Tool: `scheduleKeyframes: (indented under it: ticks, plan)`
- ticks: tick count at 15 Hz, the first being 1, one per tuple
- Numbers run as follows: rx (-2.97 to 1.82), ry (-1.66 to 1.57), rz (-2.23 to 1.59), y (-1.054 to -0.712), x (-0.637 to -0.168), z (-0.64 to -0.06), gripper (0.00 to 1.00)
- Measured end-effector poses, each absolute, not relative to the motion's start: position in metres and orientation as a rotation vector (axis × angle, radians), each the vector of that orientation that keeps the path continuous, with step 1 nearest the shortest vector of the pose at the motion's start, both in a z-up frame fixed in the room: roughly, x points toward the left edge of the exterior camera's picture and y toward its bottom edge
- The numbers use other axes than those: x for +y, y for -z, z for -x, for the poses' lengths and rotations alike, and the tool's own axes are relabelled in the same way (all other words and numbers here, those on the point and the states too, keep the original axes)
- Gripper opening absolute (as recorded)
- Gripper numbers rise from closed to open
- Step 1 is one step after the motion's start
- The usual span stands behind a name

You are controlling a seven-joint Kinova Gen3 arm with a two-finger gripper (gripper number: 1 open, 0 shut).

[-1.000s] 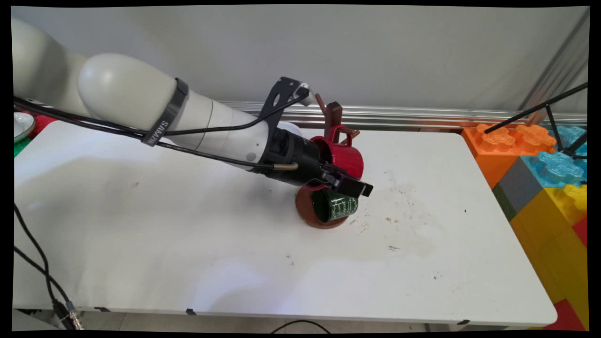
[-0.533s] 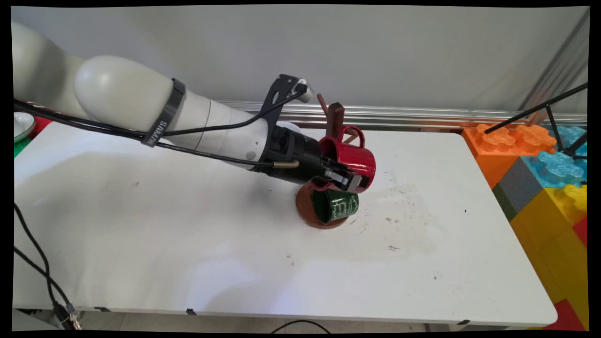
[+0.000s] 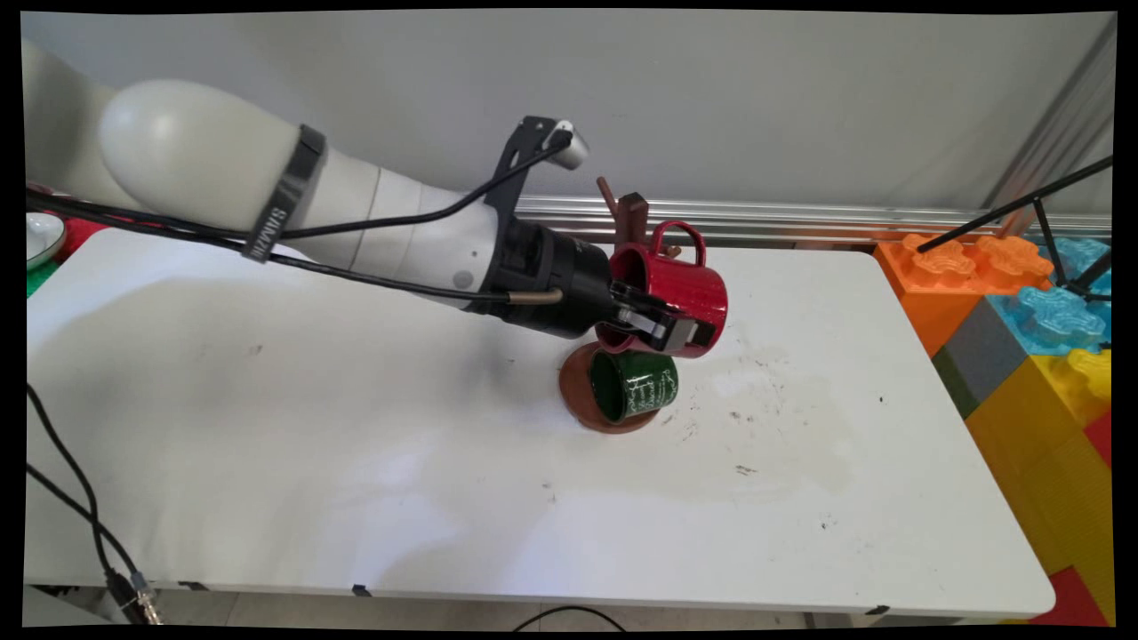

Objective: Place the picked object on the table

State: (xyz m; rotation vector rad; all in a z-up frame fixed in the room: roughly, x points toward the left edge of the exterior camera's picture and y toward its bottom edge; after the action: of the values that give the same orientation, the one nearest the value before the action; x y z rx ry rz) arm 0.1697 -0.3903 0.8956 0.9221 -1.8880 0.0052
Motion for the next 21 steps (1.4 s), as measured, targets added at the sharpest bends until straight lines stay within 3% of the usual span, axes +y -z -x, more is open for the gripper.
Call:
scheduleKeyframes:
  ticks: [10,21]
  plan:
    - [-1.924,0.033,-0.824,-0.924,-0.364,-0.192,0.0]
    - [-2.145,-0.074,-0.724,-0.956,-0.359,-0.254,0.0]
